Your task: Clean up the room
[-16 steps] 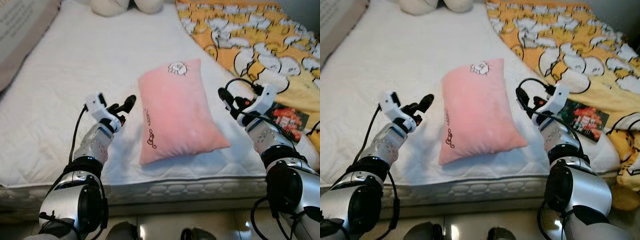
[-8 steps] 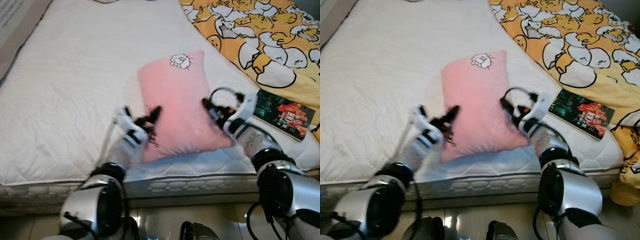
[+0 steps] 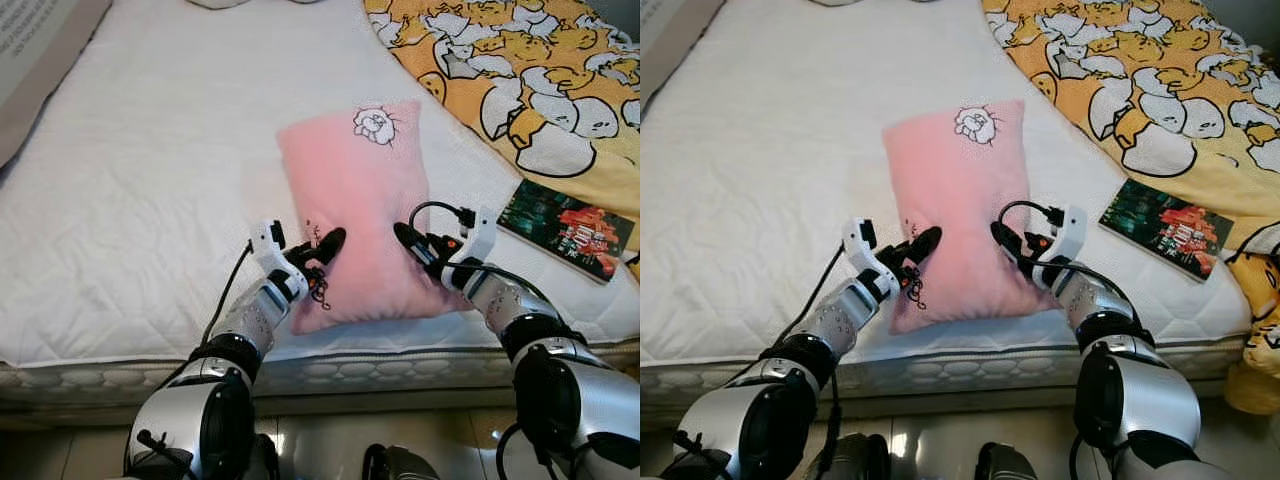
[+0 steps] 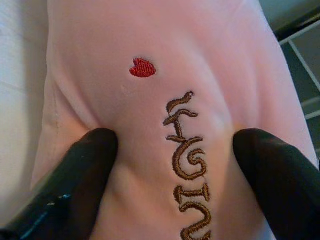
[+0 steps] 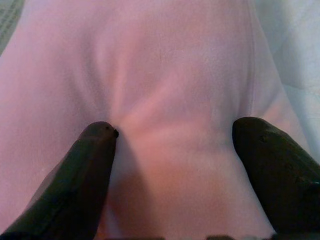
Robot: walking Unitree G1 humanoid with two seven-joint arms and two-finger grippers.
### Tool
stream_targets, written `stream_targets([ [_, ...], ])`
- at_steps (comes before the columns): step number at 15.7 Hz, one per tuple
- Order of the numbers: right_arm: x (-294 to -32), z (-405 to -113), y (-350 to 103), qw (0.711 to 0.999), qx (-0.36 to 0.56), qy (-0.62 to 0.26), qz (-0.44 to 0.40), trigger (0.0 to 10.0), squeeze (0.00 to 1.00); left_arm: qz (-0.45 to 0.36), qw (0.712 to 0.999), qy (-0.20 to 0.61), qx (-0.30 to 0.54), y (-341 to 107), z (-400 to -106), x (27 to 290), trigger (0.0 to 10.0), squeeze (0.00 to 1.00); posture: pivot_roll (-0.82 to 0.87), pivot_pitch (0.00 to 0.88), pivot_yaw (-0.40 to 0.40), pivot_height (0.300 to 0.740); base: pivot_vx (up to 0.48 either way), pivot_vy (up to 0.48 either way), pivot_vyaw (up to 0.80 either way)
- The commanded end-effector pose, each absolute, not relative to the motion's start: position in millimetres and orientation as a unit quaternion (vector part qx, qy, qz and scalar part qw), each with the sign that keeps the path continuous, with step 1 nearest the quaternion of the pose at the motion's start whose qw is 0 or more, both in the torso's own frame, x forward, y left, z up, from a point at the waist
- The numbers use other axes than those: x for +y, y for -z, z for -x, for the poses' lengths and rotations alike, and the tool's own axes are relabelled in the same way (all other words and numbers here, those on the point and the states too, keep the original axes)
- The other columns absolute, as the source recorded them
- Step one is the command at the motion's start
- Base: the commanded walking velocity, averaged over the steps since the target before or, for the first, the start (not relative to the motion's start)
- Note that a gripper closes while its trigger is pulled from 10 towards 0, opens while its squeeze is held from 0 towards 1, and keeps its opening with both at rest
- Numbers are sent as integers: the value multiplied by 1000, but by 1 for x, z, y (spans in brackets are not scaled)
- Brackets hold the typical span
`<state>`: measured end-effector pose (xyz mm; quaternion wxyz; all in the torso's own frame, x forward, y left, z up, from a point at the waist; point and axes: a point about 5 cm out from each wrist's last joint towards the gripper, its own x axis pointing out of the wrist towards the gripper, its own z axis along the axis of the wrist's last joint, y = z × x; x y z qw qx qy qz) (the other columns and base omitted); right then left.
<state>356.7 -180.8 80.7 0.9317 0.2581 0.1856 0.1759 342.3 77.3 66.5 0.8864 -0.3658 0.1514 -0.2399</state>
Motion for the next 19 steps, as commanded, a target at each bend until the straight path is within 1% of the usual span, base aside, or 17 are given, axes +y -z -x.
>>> stream_targets([
  [1,-176,-350,-70,923,207,-182,-269,0,0,351,884,259,169,-61,-337,71,0,0,-51,146,23,740,0,0,0],
  [3,-176,-351,-70,923,204,-180,-271,0,0,347,886,258,167,-63,-339,74,0,0,-42,157,22,740,0,0,0],
  [6,-175,-349,-69,924,198,-179,-273,0,0,339,880,284,173,-61,-335,68,0,0,-29,145,31,740,0,0,0],
  [7,-174,-350,-69,924,196,-178,-275,0,0,338,880,285,174,-61,-335,67,0,0,-27,157,33,740,0,0,0],
  [9,-171,-350,-69,923,195,-181,-277,0,0,341,877,292,173,-61,-333,65,0,0,-26,142,36,740,0,0,0],
  [11,-168,-349,-68,922,193,-189,-278,0,0,318,882,294,185,-57,-331,63,0,0,-19,147,35,740,0,0,0],
  [14,-164,-349,-68,920,190,-192,-285,0,0,323,885,285,179,-57,-332,65,0,0,-19,133,35,740,0,0,0],
  [15,-161,-350,-68,920,191,-197,-279,0,0,327,889,269,174,-58,-333,67,0,0,-26,132,32,740,0,0,0],
  [19,-161,-351,-70,921,188,-196,-278,0,0,321,894,267,165,-61,-335,66,0,0,-27,122,34,740,0,0,0],
])
